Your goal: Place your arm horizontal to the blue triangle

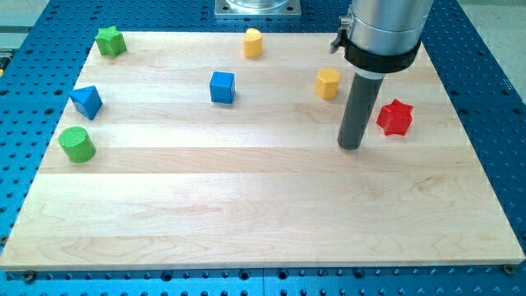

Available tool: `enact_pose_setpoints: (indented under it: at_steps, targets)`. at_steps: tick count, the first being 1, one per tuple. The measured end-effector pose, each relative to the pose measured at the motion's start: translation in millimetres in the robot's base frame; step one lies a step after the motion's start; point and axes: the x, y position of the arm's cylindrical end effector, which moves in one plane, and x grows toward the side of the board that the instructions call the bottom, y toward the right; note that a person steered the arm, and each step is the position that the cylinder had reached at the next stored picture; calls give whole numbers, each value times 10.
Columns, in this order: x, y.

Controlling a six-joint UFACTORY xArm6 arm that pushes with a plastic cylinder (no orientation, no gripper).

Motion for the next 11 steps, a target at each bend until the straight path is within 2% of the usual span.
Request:
enact_pose_setpoints:
  at_steps: [1, 2, 3, 4, 5, 6, 7, 8, 9, 10, 11]
  targets:
    - [-33, 448]
    - [-37, 510]
    - [-47, -103]
    - [-568, -134]
    - [-1031, 345]
    - [-1528, 115]
    - [-1661, -620]
    - [-1592, -1656]
    - [-1468, -2430]
    - [-1011, -2750]
    - [-657, -2750]
